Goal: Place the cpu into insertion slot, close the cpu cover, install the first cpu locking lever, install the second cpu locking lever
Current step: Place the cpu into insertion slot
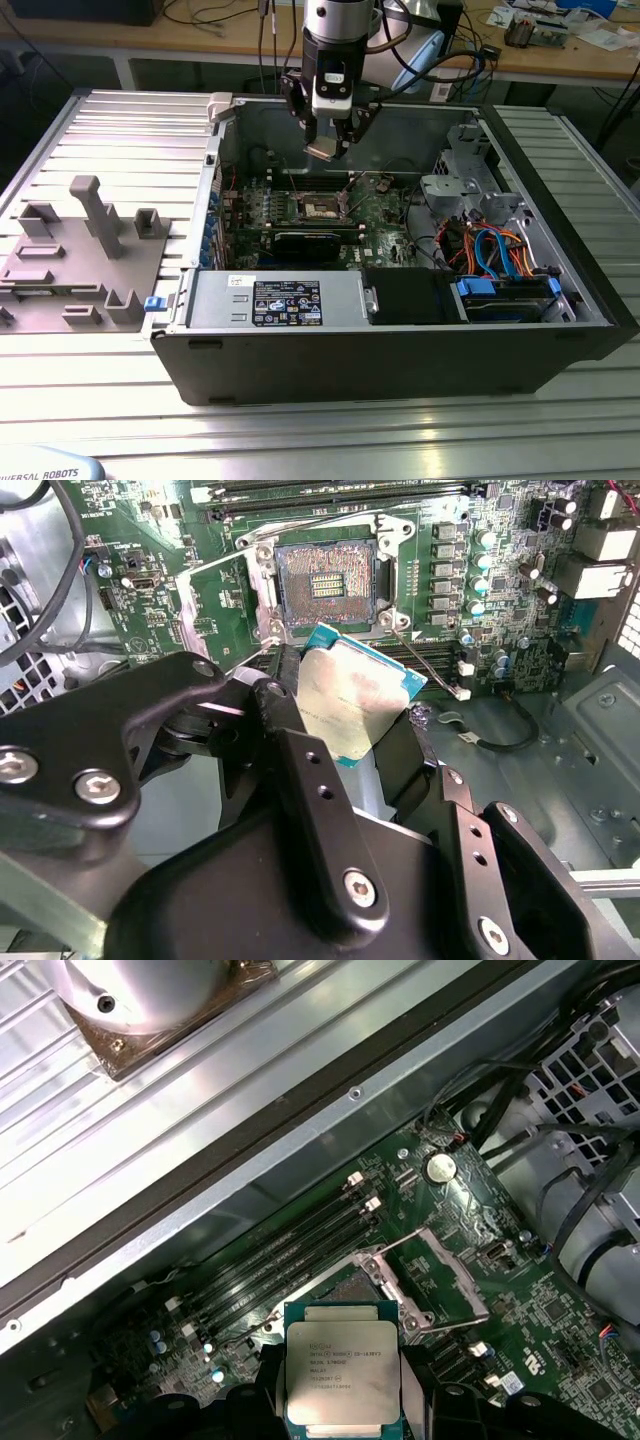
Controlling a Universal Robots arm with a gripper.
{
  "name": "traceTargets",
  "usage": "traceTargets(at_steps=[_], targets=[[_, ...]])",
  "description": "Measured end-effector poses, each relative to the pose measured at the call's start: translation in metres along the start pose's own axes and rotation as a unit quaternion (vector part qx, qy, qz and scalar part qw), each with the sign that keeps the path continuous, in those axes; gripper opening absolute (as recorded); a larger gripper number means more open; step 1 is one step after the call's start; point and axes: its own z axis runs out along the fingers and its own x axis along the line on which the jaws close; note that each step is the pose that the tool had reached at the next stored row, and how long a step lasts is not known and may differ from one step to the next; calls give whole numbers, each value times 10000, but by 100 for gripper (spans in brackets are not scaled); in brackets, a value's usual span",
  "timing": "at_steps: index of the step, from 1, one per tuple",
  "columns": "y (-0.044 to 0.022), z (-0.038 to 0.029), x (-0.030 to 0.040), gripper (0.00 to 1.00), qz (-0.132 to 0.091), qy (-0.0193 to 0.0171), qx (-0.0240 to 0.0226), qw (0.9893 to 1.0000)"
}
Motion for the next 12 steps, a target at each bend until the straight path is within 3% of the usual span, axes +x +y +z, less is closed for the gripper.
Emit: traceTargets(at_steps=[12], targets=[[0,2,0,54,75,-17,11,10000]])
